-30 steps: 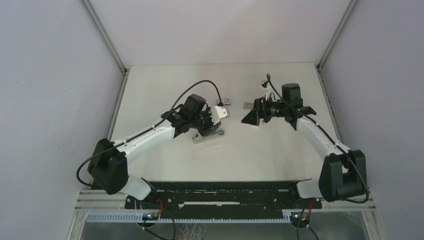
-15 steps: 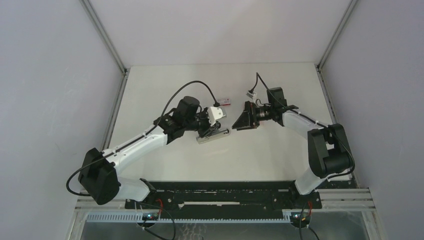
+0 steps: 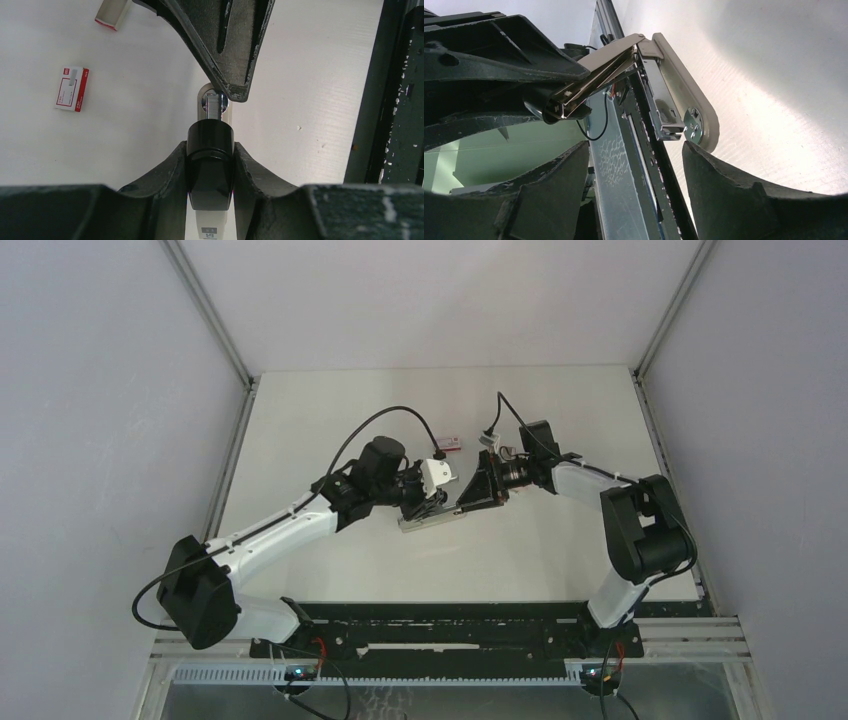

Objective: Unload the staples from the stapler
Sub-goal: Unload the staple at the center of the board.

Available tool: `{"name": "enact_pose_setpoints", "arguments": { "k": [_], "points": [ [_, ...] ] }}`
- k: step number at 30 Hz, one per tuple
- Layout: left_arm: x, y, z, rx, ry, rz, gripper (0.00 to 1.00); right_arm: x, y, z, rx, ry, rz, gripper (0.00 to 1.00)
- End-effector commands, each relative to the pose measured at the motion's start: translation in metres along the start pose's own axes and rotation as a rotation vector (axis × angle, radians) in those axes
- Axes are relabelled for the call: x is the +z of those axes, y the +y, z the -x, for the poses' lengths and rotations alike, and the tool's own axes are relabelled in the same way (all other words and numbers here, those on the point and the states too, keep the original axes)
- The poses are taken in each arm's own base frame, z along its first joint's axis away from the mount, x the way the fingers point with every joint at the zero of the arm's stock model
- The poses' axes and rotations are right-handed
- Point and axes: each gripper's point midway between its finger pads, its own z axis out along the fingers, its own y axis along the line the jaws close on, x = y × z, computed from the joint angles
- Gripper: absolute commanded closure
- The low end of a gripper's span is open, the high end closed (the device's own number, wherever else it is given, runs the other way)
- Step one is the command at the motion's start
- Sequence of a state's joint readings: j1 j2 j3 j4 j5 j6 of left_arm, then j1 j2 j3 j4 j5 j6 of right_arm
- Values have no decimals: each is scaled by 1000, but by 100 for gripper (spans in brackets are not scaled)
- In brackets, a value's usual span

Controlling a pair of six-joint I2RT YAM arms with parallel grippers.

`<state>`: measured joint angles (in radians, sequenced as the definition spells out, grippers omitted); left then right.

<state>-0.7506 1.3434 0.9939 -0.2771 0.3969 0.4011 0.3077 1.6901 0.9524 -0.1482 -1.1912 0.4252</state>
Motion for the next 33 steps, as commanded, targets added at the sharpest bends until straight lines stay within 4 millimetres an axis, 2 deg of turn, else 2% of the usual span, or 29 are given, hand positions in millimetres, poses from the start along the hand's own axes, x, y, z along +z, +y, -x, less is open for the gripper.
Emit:
{"name": "enact_pose_setpoints", "arguments": {
  "k": [1, 15, 22, 33],
  "points": [
    [-7, -1, 28, 33, -100, 5, 100, 0, 9, 11, -48, -9, 31, 32],
    [-8, -7, 33, 42, -108, -8, 100, 15, 3, 7, 45, 36, 74, 35],
    [-7, -8, 34, 44, -108, -9, 100, 22, 7, 1, 41, 63, 91, 36],
    [-7, -9, 36, 47, -110, -15, 100, 32, 2, -1, 93, 92, 113, 49]
  ]
}}
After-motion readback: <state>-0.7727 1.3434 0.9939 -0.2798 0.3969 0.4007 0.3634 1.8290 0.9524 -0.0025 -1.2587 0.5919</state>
